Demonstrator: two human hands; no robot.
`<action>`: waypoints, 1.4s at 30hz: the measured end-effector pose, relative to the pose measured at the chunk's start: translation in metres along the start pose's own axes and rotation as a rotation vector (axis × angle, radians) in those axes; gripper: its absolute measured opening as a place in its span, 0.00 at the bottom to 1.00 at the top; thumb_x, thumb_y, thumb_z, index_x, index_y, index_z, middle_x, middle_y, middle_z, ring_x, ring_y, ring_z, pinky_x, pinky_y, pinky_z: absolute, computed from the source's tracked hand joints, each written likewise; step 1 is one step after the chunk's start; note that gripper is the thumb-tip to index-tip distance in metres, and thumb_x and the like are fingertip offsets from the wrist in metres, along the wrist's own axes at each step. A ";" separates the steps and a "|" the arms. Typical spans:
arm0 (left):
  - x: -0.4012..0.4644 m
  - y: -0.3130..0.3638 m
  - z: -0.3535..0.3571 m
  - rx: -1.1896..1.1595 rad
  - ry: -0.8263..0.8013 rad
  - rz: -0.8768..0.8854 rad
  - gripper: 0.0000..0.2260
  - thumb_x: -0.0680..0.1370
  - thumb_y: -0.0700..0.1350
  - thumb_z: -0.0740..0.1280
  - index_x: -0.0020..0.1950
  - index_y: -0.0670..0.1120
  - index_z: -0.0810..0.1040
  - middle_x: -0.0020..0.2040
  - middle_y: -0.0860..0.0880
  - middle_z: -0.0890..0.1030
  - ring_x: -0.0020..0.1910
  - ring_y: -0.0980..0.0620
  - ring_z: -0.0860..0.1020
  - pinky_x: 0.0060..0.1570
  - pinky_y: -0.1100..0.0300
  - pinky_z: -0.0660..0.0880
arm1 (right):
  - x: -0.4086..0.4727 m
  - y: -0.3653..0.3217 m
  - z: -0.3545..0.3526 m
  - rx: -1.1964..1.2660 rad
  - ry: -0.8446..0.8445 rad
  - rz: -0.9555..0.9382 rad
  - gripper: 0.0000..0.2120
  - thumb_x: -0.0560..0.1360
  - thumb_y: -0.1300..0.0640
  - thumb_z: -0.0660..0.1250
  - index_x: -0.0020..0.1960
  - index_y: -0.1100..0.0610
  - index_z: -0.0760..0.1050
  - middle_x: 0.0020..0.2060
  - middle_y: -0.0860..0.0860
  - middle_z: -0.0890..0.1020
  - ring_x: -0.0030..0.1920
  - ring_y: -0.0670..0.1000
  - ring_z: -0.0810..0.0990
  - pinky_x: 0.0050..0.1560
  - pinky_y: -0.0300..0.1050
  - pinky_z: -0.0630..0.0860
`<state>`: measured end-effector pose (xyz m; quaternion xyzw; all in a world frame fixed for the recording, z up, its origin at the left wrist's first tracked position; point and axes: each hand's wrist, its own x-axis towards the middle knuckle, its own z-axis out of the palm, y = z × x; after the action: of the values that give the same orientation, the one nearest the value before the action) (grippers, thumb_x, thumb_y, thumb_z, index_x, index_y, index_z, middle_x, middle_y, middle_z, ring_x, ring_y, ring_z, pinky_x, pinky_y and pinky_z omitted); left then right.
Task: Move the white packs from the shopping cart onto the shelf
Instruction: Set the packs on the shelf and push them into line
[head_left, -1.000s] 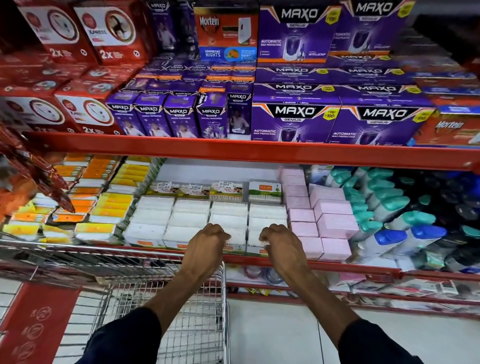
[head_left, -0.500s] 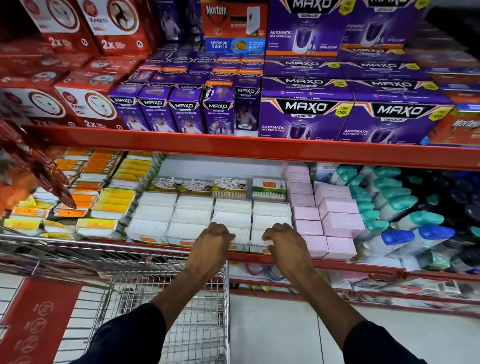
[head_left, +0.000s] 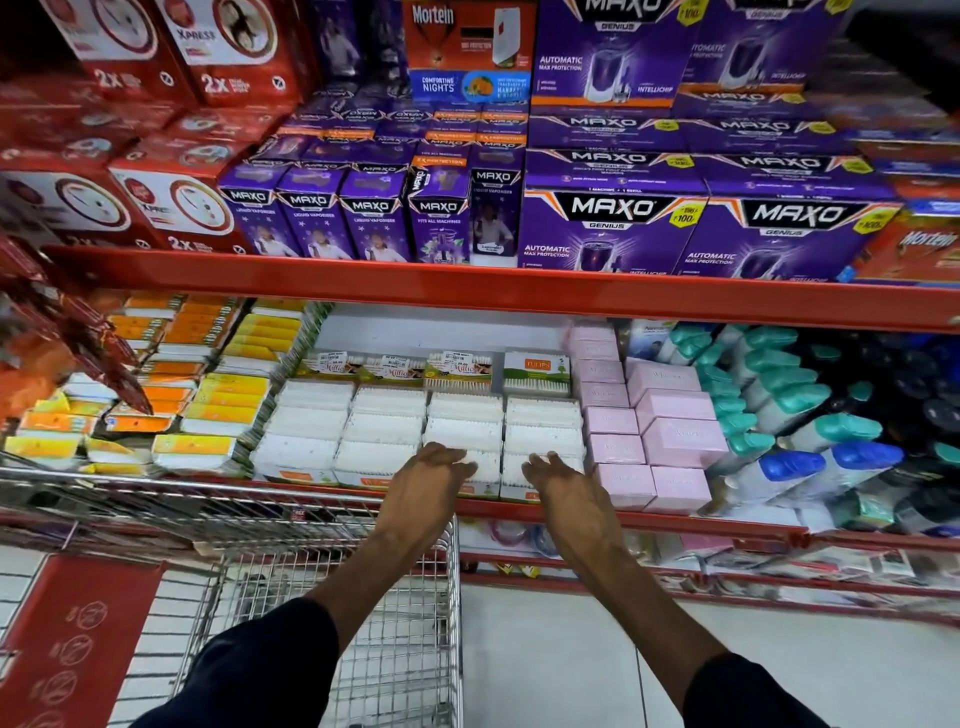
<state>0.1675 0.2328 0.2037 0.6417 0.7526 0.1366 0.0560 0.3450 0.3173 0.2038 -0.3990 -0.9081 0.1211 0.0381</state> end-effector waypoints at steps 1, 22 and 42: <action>0.000 0.000 0.000 0.001 -0.001 0.000 0.18 0.74 0.31 0.70 0.61 0.46 0.82 0.62 0.44 0.82 0.61 0.44 0.79 0.57 0.49 0.80 | -0.001 0.001 0.000 0.000 -0.011 0.000 0.33 0.67 0.78 0.63 0.67 0.54 0.72 0.70 0.52 0.73 0.72 0.53 0.67 0.65 0.54 0.72; -0.001 -0.002 0.011 0.031 0.006 0.018 0.19 0.73 0.31 0.71 0.60 0.47 0.83 0.61 0.46 0.83 0.61 0.46 0.78 0.55 0.53 0.80 | -0.007 0.003 -0.004 0.047 -0.027 -0.002 0.37 0.67 0.79 0.61 0.72 0.54 0.66 0.74 0.50 0.67 0.75 0.51 0.60 0.68 0.50 0.69; -0.018 -0.017 0.024 0.144 -0.045 0.077 0.32 0.67 0.31 0.73 0.70 0.42 0.73 0.69 0.42 0.76 0.70 0.43 0.72 0.69 0.44 0.71 | -0.011 -0.003 0.021 -0.018 0.041 -0.040 0.37 0.64 0.76 0.68 0.71 0.62 0.67 0.71 0.57 0.70 0.73 0.57 0.66 0.71 0.50 0.53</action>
<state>0.1608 0.2156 0.1743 0.6755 0.7337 0.0695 0.0214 0.3467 0.3029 0.1851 -0.3836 -0.9160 0.1039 0.0553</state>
